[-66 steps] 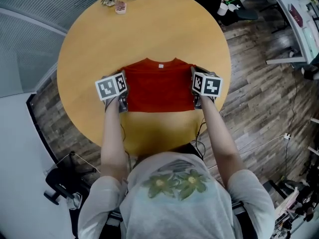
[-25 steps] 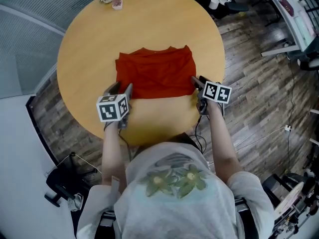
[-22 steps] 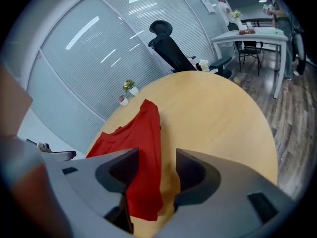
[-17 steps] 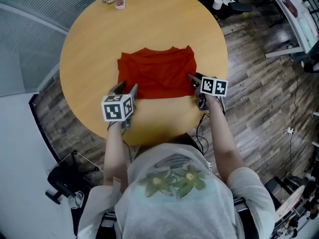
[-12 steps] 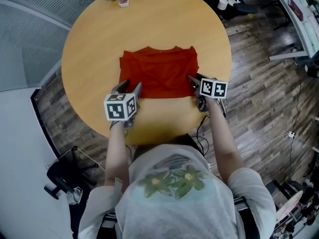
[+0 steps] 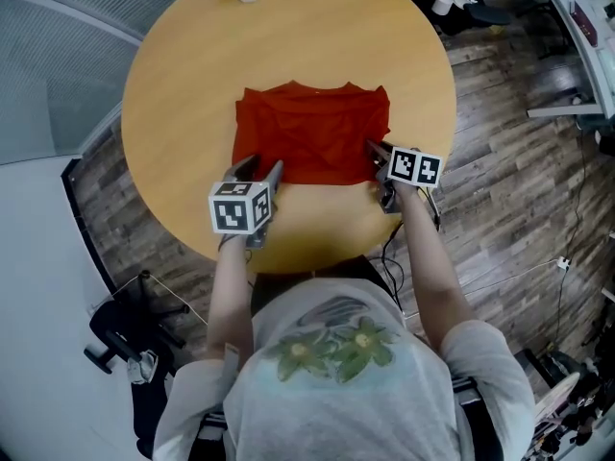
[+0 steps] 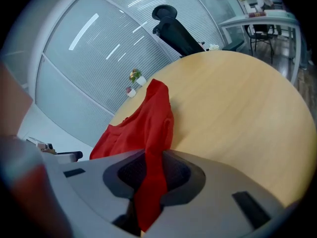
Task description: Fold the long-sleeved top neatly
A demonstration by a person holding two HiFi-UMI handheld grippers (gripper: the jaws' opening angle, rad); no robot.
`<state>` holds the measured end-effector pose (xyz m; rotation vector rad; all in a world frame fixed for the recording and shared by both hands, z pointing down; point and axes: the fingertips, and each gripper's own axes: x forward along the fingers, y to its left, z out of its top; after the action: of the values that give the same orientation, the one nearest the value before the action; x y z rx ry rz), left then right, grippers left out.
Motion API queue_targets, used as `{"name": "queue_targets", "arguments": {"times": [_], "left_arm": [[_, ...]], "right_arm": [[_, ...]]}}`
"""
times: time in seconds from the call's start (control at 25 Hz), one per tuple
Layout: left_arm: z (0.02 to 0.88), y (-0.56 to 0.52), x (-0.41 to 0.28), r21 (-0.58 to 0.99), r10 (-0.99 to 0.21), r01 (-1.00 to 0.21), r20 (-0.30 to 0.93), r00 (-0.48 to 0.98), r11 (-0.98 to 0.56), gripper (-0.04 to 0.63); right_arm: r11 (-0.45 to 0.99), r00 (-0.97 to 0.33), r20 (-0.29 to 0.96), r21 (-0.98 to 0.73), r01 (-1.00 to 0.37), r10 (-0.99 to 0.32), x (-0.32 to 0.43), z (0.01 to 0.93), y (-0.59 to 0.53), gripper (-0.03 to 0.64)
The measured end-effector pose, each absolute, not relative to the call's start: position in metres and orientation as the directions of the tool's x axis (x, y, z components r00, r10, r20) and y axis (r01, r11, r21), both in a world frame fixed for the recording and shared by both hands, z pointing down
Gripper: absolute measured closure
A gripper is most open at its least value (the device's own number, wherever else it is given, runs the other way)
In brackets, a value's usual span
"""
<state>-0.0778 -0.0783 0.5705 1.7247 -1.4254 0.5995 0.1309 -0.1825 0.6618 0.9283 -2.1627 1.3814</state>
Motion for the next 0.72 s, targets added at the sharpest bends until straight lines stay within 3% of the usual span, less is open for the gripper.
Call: {"name": "queue_targets", "arguments": {"times": [0.16,0.72], "left_arm": [[0.571,-0.082,-0.08,0.282,-0.569,-0.957,0.778,0.266,-0.063,0.416],[0.563,-0.084,-0.118,0.29,-0.561,-0.949,0.768,0.31,-0.128,0.416]], "right_arm": [[0.319,-0.69,0.661,-0.612,-0.723,-0.295,0.132,0.656,-0.184,0.555],[0.312,-0.677,0.617,-0.603,-0.734,-0.401,0.118,0.592,-0.179,0.559]]}}
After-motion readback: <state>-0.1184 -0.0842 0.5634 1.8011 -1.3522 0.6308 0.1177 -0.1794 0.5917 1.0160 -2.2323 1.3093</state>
